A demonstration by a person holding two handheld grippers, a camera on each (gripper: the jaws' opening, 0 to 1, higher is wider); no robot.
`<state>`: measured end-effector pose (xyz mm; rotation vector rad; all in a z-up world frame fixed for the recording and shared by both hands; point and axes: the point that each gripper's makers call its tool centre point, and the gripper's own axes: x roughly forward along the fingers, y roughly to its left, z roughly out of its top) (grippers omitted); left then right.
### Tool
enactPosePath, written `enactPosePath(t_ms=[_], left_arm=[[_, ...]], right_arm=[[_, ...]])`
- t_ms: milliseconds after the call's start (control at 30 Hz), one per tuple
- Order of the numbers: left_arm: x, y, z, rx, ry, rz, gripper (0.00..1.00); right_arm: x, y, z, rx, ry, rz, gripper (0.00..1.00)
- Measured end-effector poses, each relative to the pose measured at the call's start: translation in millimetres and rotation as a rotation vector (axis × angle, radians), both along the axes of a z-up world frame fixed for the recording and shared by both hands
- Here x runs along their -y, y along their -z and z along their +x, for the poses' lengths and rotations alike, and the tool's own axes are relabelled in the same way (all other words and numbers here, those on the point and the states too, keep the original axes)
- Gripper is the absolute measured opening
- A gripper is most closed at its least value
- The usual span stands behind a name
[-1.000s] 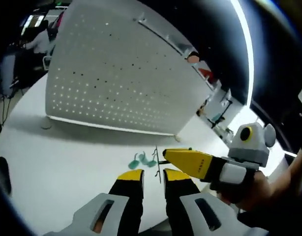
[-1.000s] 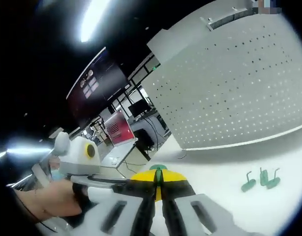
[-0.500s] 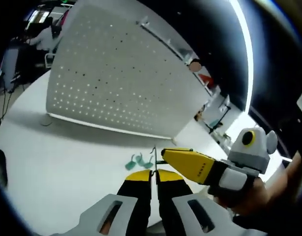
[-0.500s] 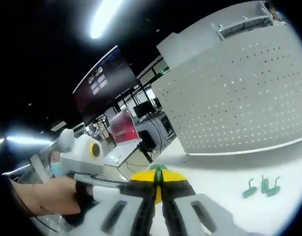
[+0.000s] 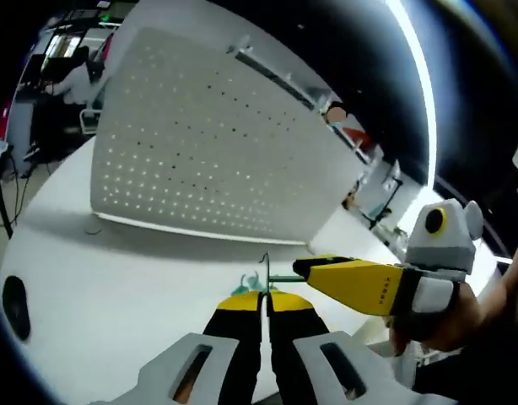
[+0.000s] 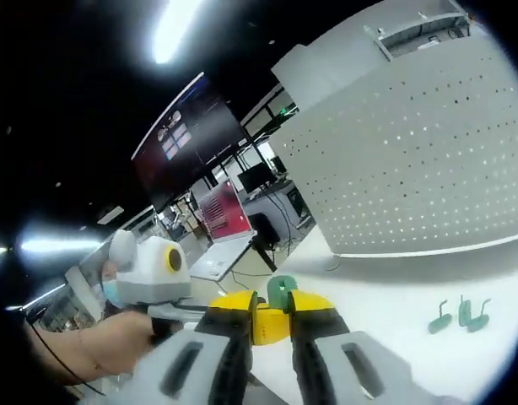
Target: Insert the hook assembly into the mounting plate slot until the hook locks in place.
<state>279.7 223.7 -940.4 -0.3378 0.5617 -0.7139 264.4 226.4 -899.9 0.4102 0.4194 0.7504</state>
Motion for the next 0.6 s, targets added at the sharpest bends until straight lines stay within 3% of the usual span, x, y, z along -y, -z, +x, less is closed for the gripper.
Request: enactPosePath(t_ms=[267,500,600], left_arm=[[0.0,-0.1,0.7,0.109,0.041,0.138,0.01],[8.5,-3.7,0.6,0.176,0.069,0.163,0.01],[9.8,-1.8,0.9,0.178,0.074,0.169,0.01]], right_arm=[[1.8,8.9,5.1,-0.064,-0.009,0.026,0.10],[3.1,14.5,6.7,-0.098,-0.027,0.031,0.06],[5.1,14.2,7.9,-0.099,-0.036,0.025,0.06]])
